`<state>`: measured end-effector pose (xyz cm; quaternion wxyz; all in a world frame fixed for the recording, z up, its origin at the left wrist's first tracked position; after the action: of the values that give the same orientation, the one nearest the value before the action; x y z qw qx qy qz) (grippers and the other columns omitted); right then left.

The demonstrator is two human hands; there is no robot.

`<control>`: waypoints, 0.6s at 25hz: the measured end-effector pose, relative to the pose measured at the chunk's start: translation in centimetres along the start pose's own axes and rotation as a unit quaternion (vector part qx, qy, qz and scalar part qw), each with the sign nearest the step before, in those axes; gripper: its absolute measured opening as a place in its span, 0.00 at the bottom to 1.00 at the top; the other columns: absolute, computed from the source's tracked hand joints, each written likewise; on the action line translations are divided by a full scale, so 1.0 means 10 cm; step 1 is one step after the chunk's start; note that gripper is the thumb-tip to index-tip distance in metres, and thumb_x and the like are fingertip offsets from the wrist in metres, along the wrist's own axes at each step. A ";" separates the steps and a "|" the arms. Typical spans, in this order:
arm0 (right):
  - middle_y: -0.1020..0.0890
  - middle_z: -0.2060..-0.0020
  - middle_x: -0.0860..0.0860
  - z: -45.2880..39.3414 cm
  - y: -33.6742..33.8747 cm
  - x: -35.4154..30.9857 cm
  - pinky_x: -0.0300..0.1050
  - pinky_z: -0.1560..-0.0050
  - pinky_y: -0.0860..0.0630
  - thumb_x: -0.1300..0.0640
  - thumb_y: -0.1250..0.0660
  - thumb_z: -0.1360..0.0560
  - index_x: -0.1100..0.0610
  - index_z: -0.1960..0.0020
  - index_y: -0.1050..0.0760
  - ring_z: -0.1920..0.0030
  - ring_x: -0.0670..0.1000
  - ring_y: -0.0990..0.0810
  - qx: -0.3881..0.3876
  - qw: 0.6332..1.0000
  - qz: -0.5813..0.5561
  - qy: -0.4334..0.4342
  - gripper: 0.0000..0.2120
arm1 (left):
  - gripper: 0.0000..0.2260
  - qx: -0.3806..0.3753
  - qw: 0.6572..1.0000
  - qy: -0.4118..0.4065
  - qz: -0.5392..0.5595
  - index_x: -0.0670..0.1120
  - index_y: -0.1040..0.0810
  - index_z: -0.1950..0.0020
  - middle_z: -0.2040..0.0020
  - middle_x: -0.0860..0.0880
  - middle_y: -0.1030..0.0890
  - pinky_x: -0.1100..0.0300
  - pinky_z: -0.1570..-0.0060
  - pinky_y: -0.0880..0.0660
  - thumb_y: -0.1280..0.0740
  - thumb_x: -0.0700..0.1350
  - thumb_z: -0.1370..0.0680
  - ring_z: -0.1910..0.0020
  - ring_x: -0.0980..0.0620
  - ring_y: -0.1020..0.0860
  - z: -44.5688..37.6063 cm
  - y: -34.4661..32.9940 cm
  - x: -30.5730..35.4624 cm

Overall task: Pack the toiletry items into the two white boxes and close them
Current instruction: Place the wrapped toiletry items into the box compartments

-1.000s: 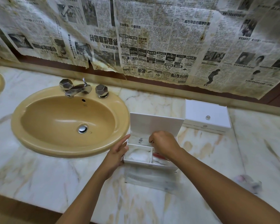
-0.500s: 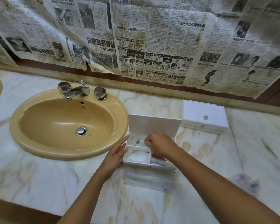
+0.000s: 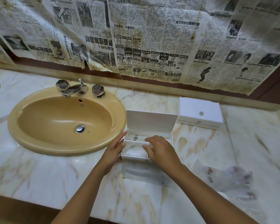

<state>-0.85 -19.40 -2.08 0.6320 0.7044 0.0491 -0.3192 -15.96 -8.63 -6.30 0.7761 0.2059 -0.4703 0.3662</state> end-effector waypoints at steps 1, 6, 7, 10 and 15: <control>0.19 0.54 0.50 0.14 0.00 -0.03 0.47 0.50 0.25 0.51 0.36 0.24 0.54 0.47 0.20 0.51 0.53 0.22 0.052 0.998 0.006 0.038 0.11 | 0.18 0.002 1.000 -0.001 -0.001 0.68 0.29 0.30 0.22 0.53 0.34 0.53 0.43 0.30 0.40 0.47 0.15 0.25 0.54 0.33 0.00 0.00 0.00; 0.20 0.57 0.51 0.65 -0.41 0.02 0.47 0.57 0.24 0.56 0.34 0.32 0.54 0.50 0.21 0.55 0.55 0.21 -0.020 0.993 0.095 0.064 0.11 | 0.18 0.005 1.000 0.007 -0.004 0.66 0.30 0.28 0.24 0.50 0.34 0.53 0.42 0.31 0.40 0.47 0.15 0.24 0.51 0.35 0.03 -0.02 0.04; 0.21 0.55 0.51 0.69 -0.50 0.09 0.48 0.57 0.25 0.57 0.32 0.33 0.54 0.48 0.22 0.53 0.55 0.22 -0.049 0.990 0.121 0.049 0.13 | 0.19 0.005 1.000 0.008 -0.007 0.65 0.31 0.27 0.24 0.49 0.33 0.54 0.43 0.31 0.41 0.46 0.15 0.25 0.50 0.34 0.04 -0.02 0.05; 0.22 0.61 0.48 0.75 -0.64 0.19 0.42 0.66 0.27 0.56 0.22 0.46 0.51 0.55 0.21 0.60 0.51 0.22 -0.082 0.981 0.174 0.038 0.20 | 0.20 0.006 1.000 0.008 -0.014 0.63 0.32 0.25 0.25 0.49 0.33 0.54 0.44 0.31 0.41 0.46 0.15 0.29 0.50 0.31 0.05 -0.03 0.05; 0.25 0.69 0.46 0.75 -0.67 0.17 0.37 0.72 0.32 0.60 0.24 0.54 0.49 0.66 0.23 0.69 0.48 0.25 -0.080 0.978 0.186 0.054 0.18 | 0.19 0.011 0.999 0.011 -0.031 0.64 0.31 0.26 0.34 0.51 0.30 0.52 0.40 0.31 0.41 0.46 0.15 0.47 0.51 0.27 0.03 -0.03 0.03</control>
<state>-5.57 -25.52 -8.68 0.7308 0.6648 -0.0231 -0.1530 -15.82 -8.92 -5.89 0.7901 0.2250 -0.4510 0.3490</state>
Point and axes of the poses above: each hand's wrist, its own z-axis away from the middle knuckle, its own y-axis out of the back of the hand, x = y × z, the point moved 4 cm from there along -z, towards the middle knuckle
